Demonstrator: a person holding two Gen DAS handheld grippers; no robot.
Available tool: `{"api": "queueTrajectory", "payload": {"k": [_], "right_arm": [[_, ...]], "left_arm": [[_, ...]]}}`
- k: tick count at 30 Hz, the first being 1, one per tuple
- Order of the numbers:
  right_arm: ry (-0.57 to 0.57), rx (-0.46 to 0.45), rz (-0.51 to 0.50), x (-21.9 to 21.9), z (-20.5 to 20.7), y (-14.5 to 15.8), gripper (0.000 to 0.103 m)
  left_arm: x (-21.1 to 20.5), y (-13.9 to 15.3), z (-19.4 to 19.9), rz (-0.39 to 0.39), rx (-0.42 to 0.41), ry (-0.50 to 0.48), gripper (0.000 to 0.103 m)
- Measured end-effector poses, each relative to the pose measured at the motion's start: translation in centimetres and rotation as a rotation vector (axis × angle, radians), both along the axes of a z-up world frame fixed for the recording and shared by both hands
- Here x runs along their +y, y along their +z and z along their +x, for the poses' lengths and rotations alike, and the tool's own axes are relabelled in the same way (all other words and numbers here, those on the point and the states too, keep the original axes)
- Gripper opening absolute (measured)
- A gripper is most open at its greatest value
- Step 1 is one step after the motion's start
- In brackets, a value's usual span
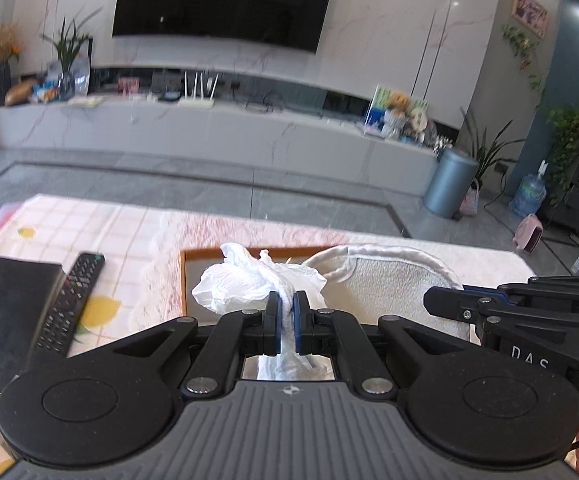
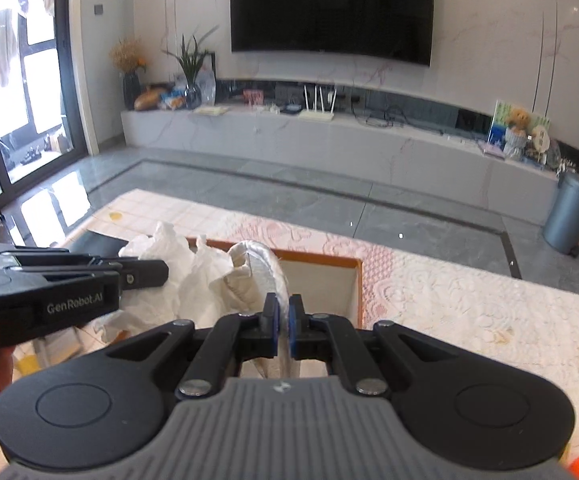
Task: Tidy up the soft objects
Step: 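Carry the tissue and bib into the orange box and open both tools, then move both tools back to the yellow snack packet and orange crocheted toy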
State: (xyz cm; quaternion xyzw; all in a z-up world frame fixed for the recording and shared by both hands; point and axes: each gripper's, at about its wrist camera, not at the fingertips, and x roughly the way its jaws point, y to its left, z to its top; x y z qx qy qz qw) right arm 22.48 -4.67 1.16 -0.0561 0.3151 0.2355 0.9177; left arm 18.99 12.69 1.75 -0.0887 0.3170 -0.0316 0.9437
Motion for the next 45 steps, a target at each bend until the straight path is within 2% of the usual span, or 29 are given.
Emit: {"api": "queueTrajectory", "payload": {"k": [6, 12, 17, 18, 19, 20, 21, 23, 25, 27, 29, 34, 36, 45], "right_arm": [[0.005, 0.065, -0.005, 1.1, 2.7, -2.4, 0.002], [0.007, 0.101, -0.054, 1.8, 3.5, -4.7, 0.002], [0.013, 0.127, -0.121, 2.4, 3.8, -6.1, 0.003], [0.012, 0.130, -0.124, 2.4, 3.8, -6.1, 0.004], [0.013, 0.136, -0.120, 2.3, 3.8, -6.0, 0.008], [0.011, 0.138, -0.116, 2.2, 3.9, -6.0, 0.008], [0.010, 0.133, -0.119, 2.2, 3.9, -5.8, 0.009], [0.008, 0.113, -0.136, 2.3, 3.6, -5.6, 0.011], [0.008, 0.094, -0.142, 2.3, 3.3, -5.3, 0.033], [0.007, 0.069, -0.144, 2.2, 2.9, -4.7, 0.038], [0.007, 0.055, -0.143, 2.1, 2.4, -4.0, 0.039], [-0.006, 0.016, -0.101, 0.9, 0.5, -1.5, 0.057], [-0.009, 0.005, -0.076, 0.1, -0.7, -0.5, 0.061], [-0.049, -0.065, 0.013, -5.1, -8.0, 2.6, 0.065]], "left_arm": [[0.1, -1.9, 1.9, 0.003, 0.077, -0.012, 0.006], [-0.2, -3.4, 2.9, 0.053, 0.159, -0.022, 0.007], [-0.5, -3.7, 3.0, 0.071, 0.189, -0.013, 0.015], [-0.4, -3.6, 2.9, 0.073, 0.189, -0.012, 0.018], [-0.3, -3.5, 3.0, 0.076, 0.188, -0.007, 0.028], [-0.3, -3.4, 2.9, 0.081, 0.184, -0.002, 0.036], [-0.4, -3.2, 2.8, 0.088, 0.178, 0.003, 0.039], [-0.3, -2.9, 2.6, 0.096, 0.163, 0.003, 0.056], [-0.6, -2.3, 2.1, 0.102, 0.147, 0.010, 0.057], [-0.5, -1.7, 1.8, 0.106, 0.136, 0.017, 0.059], [-0.6, -1.0, 1.3, 0.107, 0.115, 0.028, 0.067], [-1.1, 1.1, -1.0, 0.097, 0.045, 0.039, 0.072], [-1.5, 1.9, -2.2, 0.098, 0.018, 0.048, 0.072], [-4.5, 4.8, -7.8, 0.049, -0.122, 0.082, 0.072]]}}
